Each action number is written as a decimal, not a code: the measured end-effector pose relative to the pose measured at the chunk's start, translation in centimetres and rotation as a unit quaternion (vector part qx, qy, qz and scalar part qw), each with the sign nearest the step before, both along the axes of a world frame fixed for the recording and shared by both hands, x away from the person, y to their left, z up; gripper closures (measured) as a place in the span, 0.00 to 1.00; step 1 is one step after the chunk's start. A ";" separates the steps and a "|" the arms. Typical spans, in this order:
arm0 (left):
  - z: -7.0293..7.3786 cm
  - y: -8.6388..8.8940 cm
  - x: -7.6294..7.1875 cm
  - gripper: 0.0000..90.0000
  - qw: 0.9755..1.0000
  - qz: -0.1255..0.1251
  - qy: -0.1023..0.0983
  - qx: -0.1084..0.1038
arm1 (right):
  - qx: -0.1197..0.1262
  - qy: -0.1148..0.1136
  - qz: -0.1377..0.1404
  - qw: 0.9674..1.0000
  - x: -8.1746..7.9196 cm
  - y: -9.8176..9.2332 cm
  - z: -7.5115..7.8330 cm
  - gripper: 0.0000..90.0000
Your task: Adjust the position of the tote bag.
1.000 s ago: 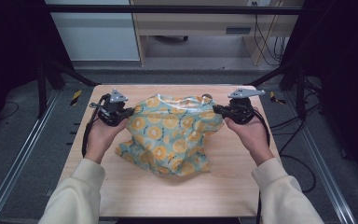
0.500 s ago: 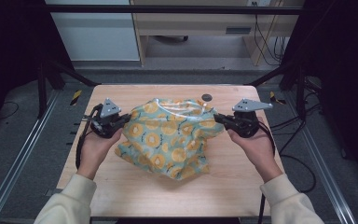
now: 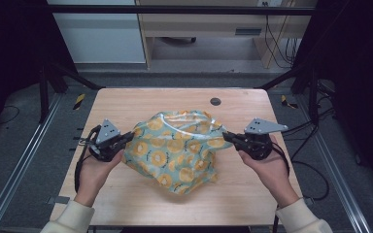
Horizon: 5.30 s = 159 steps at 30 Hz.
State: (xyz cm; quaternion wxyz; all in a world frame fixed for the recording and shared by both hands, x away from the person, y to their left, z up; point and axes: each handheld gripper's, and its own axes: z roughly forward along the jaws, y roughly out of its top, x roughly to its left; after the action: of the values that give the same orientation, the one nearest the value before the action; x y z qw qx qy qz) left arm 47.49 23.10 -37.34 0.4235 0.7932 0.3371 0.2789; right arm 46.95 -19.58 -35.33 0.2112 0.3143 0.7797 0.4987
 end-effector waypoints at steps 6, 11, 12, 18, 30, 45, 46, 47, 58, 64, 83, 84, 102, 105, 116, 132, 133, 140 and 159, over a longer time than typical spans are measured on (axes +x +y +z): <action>-0.6 0.5 -1.4 1.00 1.000 -0.007 -0.002 -0.010 | 0.000 -0.004 0.004 1.000 -1.0 0.1 -0.3 1.00; -1.2 0.9 -2.6 1.00 1.000 -0.014 -0.006 -0.018 | -0.002 -0.005 0.010 1.000 -1.8 0.3 -0.7 1.00; -1.3 1.0 -2.9 1.00 1.000 -0.015 -0.006 -0.019 | -0.002 -0.004 0.012 1.000 -2.0 0.3 -0.8 1.00; -2.7 1.5 -3.5 1.00 0.999 -0.021 0.003 -0.024 | -0.005 0.002 0.022 1.000 -2.7 0.5 -1.6 1.00; -3.9 1.9 -4.8 1.00 0.998 -0.033 0.010 -0.043 | 0.000 0.010 0.030 1.000 -3.8 0.2 -2.8 1.00; -4.5 2.1 -5.3 1.00 0.998 -0.037 0.019 -0.047 | 0.007 0.012 0.035 0.999 -4.2 0.3 -2.8 1.00; -4.5 2.2 -5.3 1.00 0.998 -0.038 0.019 -0.047 | 0.008 0.012 0.035 0.999 -4.2 0.3 -2.8 1.00; -4.5 2.2 -5.3 1.00 0.998 -0.039 0.019 -0.047 | 0.008 0.012 0.036 0.999 -4.2 0.3 -2.8 1.00; -5.6 2.3 -5.5 1.00 0.997 -0.052 0.042 -0.039 | 0.014 0.022 0.046 0.999 -4.5 0.3 -3.6 1.00; -6.6 1.9 -5.4 1.00 0.996 -0.064 0.064 -0.019 | 0.021 0.035 0.056 0.998 -4.9 -0.1 -4.9 1.00; -8.9 0.6 -4.9 1.00 0.990 -0.084 0.104 0.038 | 0.025 0.078 0.065 0.995 -4.8 -1.1 -9.2 1.00; -9.0 0.6 -4.8 1.00 0.990 -0.084 0.107 0.040 | 0.023 0.079 0.065 0.994 -4.7 -1.0 -9.4 1.00; -10.3 -0.4 -3.7 1.00 0.988 -0.065 0.123 0.074 | -0.022 0.113 0.061 0.991 -3.7 -0.1 -11.6 1.00; -10.5 -0.6 -3.6 1.00 0.987 -0.063 0.124 0.080 | -0.028 0.119 0.057 0.991 -3.5 0.0 -11.9 1.00; -11.1 -1.2 -2.9 1.00 0.986 -0.053 0.126 0.098 | -0.057 0.141 0.043 0.987 -2.8 0.5 -13.1 1.00; -11.6 -1.7 -2.0 0.99 0.985 -0.039 0.118 0.118 | -0.063 0.136 0.025 0.988 -1.7 0.8 -13.4 1.00; -11.6 -1.7 -1.9 0.99 0.985 -0.038 0.118 0.119 | -0.061 0.136 0.023 0.989 -1.7 0.9 -13.4 1.00; -11.5 -1.6 -1.8 0.92 0.987 -0.027 0.111 0.113 | -0.052 0.136 0.019 0.989 -1.7 0.7 -13.4 0.94; -8.8 0.8 -3.5 0.15 0.996 0.035 0.075 0.011 | -0.027 0.073 -0.008 0.997 -4.2 -0.2 -9.9 0.27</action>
State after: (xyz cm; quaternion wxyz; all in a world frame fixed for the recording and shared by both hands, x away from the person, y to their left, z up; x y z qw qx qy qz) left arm 43.95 23.94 -46.18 0.3782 0.8041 0.3927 0.2369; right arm 42.79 -19.75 -45.26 0.1659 0.3500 0.8038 0.4516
